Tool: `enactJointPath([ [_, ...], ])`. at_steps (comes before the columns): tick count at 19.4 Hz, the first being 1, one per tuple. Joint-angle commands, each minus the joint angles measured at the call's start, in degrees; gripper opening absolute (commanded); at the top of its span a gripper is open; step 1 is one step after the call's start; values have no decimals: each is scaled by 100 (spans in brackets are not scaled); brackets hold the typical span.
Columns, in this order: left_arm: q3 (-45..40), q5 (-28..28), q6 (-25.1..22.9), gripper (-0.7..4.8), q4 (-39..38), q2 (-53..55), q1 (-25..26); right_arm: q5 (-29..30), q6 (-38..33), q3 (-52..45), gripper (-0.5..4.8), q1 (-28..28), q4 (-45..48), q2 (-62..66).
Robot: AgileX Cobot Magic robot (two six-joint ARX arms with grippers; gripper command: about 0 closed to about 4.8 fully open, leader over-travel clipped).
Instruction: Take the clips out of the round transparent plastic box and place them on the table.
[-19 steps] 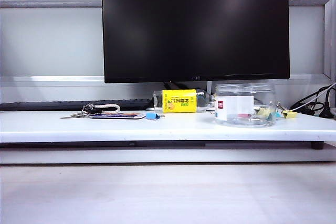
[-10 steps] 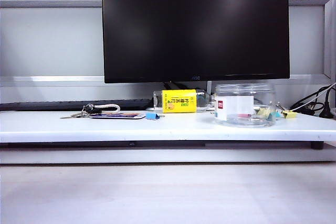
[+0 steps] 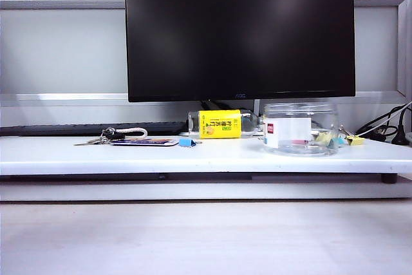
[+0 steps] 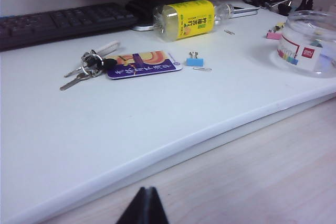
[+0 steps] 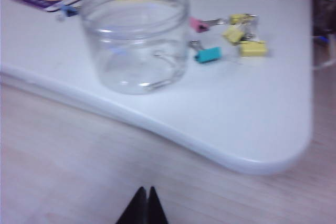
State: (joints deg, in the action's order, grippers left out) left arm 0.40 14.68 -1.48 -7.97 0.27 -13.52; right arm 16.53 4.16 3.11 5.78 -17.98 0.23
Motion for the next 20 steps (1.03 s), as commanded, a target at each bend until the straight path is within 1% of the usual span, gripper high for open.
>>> enactJointPath([
  [1, -13, 61, 20, -6, -92, -22, 337, 4, -4, -2, 0, -203, 24, -11],
  [4, -13, 57, 20, -6, -94, -22, 949, 11, -4, -2, -1, -216, 24, -11],
  [5, -13, 57, 20, -6, -94, -22, 1012, 11, -4, -2, -1, -216, 24, -11],
  [20, -13, 59, 20, -6, -92, -22, 1019, 11, -4, -2, -1, -214, 24, -11],
])
